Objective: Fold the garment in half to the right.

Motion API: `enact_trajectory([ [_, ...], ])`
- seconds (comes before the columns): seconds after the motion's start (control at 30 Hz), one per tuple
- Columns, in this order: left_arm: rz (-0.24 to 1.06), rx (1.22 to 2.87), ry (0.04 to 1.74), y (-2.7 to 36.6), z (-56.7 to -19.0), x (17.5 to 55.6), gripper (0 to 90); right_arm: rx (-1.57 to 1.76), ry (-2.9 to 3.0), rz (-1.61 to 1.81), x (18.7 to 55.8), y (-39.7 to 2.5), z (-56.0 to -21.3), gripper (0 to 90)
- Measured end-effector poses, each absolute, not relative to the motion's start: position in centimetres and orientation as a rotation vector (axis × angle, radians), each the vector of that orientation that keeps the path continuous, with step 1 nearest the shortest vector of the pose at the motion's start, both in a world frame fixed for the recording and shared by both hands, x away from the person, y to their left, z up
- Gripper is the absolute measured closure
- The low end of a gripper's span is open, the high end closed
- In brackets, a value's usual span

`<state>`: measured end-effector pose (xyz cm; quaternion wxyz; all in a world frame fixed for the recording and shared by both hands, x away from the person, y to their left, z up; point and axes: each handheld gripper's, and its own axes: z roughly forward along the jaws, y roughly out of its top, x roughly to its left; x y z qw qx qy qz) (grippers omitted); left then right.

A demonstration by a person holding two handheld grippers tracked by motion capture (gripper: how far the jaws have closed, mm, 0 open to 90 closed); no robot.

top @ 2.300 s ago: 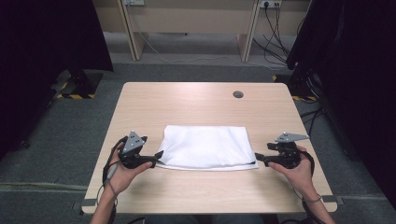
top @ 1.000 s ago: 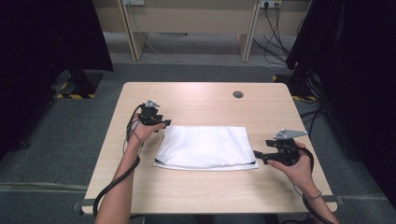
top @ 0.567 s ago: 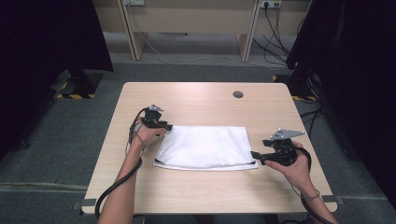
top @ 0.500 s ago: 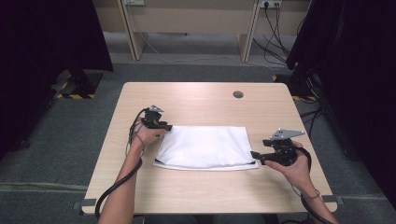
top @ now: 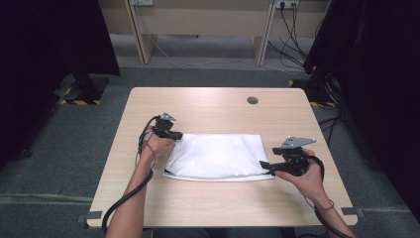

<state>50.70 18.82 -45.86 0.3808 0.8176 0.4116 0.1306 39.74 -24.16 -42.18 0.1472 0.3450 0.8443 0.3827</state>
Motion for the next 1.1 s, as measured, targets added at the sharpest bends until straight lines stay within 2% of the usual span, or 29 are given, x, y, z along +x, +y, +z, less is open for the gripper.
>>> enact_trajectory([
  [0.33, 0.360, 2.082, 1.009, 18.6, -43.5, 49.5, 85.4, 0.832, 2.495, 1.114, 39.8, -19.2, -40.9, 26.1],
  [1.1, 0.383, 2.077, 0.988, 18.7, -42.3, 49.0, 85.3, 0.582, 2.592, 1.119, 39.6, -10.5, -39.7, 29.8],
])
